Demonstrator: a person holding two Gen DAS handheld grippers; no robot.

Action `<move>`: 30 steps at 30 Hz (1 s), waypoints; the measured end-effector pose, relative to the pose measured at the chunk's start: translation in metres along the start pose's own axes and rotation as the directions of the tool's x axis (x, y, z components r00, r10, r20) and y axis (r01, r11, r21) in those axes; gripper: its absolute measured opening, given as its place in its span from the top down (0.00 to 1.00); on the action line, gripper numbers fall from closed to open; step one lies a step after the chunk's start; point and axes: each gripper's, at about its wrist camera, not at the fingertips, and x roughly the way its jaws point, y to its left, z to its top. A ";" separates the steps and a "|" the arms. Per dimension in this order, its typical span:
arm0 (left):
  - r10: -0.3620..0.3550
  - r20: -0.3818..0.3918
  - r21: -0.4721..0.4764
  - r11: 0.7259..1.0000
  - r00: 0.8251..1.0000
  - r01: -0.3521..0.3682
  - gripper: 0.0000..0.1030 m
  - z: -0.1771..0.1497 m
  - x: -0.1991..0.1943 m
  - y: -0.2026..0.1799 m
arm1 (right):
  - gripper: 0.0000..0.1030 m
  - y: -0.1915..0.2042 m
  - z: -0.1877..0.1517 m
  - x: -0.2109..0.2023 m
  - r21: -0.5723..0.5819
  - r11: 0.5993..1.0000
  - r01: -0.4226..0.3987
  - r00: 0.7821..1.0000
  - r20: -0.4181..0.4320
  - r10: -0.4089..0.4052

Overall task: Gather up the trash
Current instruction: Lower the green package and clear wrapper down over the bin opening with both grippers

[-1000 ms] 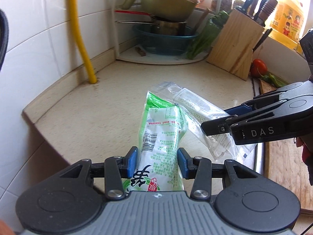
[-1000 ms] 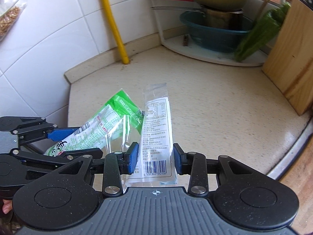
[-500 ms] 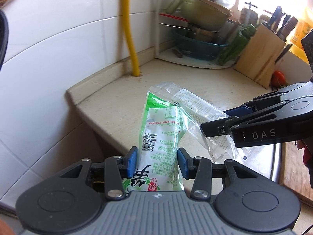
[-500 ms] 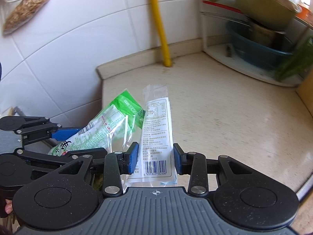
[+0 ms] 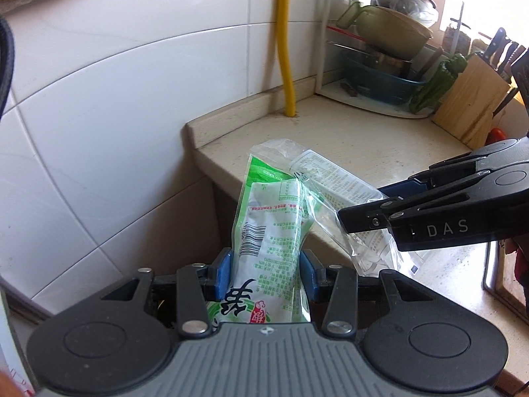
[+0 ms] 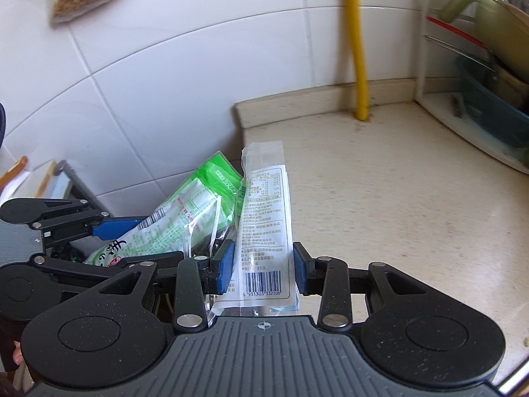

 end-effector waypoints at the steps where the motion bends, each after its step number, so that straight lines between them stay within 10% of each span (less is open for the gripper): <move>1: 0.005 -0.001 -0.005 1.000 1.000 -0.005 0.60 -0.002 -0.001 0.003 | 0.56 0.004 0.000 0.002 -0.005 1.000 -0.005 1.000 -0.001 0.005; 30: 0.103 -0.051 -0.091 0.990 0.993 -0.108 0.60 -0.045 -0.025 0.058 | 0.56 0.086 -0.005 0.035 -0.071 0.991 -0.111 0.993 -0.060 0.106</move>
